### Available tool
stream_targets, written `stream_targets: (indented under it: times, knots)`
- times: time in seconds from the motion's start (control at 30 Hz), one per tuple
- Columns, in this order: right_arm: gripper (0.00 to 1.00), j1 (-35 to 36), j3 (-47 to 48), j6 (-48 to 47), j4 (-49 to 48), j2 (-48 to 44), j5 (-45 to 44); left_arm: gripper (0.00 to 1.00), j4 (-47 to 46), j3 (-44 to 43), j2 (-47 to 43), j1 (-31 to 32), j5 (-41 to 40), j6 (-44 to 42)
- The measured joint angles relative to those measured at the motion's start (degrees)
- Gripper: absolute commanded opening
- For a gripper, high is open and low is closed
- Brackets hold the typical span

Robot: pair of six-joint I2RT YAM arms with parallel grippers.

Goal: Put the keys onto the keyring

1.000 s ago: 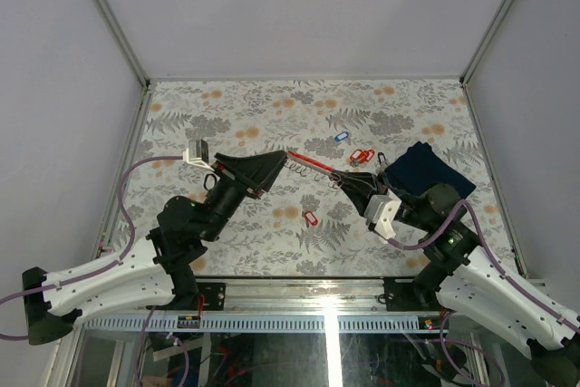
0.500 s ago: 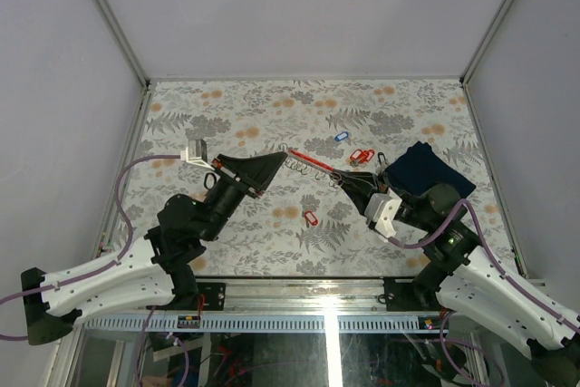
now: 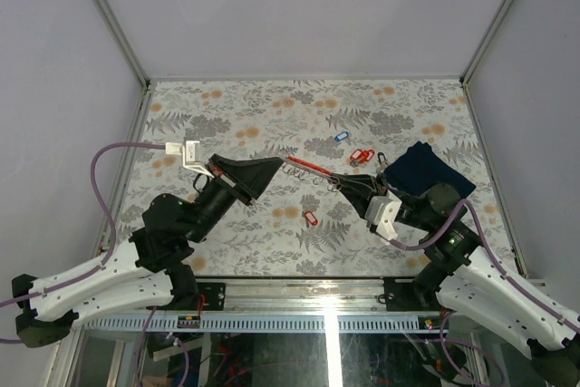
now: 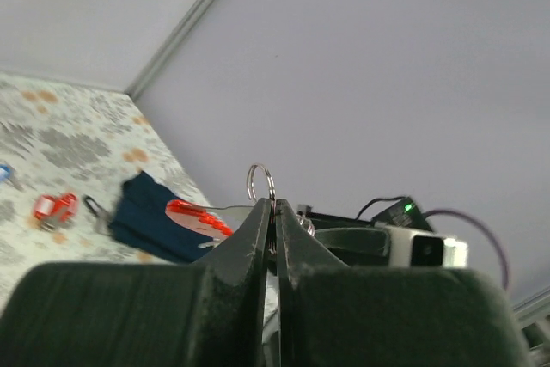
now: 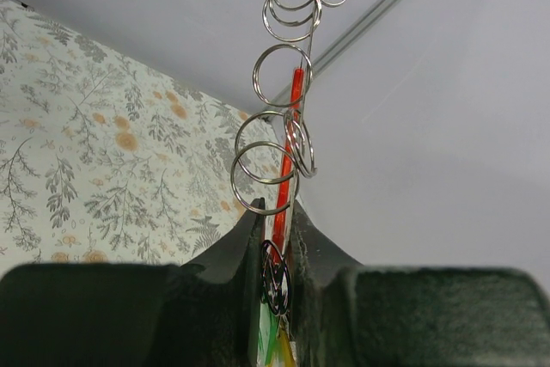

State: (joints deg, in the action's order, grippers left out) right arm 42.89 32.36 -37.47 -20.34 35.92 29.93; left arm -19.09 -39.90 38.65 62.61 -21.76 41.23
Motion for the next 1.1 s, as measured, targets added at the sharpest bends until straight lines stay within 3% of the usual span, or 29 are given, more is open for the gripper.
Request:
stream_targets:
  times: [0.1, 0.3, 0.73, 0.9, 1.1]
  knots:
    - [0.09, 0.0, 0.5, 0.0, 0.4, -0.4, 0.7, 0.00, 1.9, -2.3, 0.2, 0.0, 3.2, -8.7]
    - [0.23, 0.0, 1.0, -0.6, 2.6, -1.6, 1.2, 0.00, 3.1, -3.9, 0.5, 0.0, 6.9, -21.6]
    - [0.49, 0.0, 1.3, 1.2, 6.7, -4.5, 4.3, 0.00, 6.2, -9.0, 2.3, 0.0, 9.2, -38.1]
    - [0.50, 0.0, 1.3, 6.0, 8.3, -7.5, 4.5, 0.00, 8.5, -10.7, 4.1, 0.0, 10.6, -41.6]
    - [0.51, 0.0, 2.0, 18.7, 8.7, -9.5, 1.9, 0.00, 13.5, -13.1, 6.5, -0.1, 15.1, -46.5]
